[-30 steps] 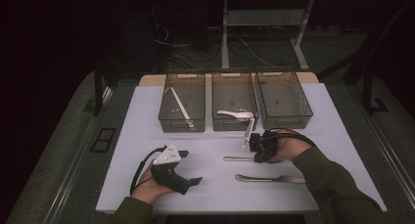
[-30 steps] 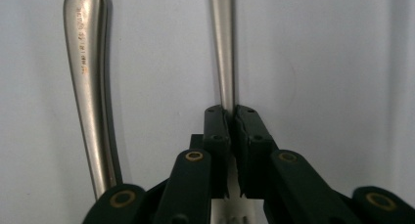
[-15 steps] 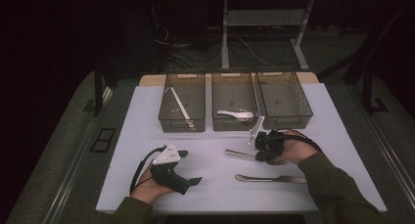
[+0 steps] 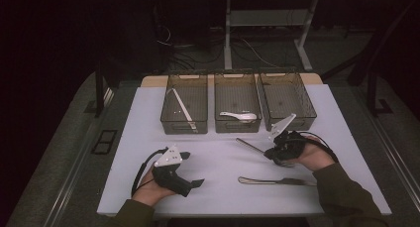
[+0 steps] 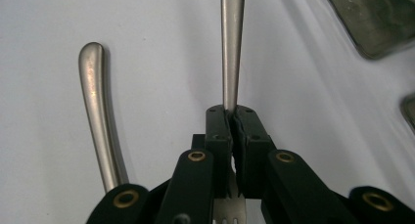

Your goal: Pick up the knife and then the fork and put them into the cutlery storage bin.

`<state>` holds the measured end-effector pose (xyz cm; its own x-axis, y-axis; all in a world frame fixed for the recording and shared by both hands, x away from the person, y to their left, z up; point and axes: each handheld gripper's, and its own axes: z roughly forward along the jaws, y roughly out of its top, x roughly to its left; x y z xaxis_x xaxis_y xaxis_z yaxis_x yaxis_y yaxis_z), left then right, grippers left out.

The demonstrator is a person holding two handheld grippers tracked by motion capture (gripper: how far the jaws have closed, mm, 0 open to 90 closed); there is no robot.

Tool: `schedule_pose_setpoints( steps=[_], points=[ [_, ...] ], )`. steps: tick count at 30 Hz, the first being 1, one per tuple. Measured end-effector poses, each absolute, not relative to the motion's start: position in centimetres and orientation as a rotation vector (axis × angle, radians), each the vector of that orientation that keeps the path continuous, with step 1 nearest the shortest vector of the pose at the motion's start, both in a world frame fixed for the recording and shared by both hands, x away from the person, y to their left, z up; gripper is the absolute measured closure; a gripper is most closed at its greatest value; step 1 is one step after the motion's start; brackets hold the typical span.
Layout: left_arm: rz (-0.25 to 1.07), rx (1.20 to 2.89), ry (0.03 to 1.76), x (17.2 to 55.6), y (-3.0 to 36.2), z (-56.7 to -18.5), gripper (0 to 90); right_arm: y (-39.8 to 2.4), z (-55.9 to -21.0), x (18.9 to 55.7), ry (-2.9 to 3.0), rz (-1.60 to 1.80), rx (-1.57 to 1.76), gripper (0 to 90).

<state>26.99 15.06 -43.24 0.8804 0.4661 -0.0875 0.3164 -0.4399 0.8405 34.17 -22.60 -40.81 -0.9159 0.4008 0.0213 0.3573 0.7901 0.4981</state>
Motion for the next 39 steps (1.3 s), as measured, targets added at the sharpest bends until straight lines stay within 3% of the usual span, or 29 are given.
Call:
schedule_pose_setpoints(
  steps=[39],
  points=[
    [0.187,2.063,0.569,27.1,15.1,-43.3,0.0,-28.2,-36.3,34.6,2.362,1.327,1.057,85.5]
  ],
)
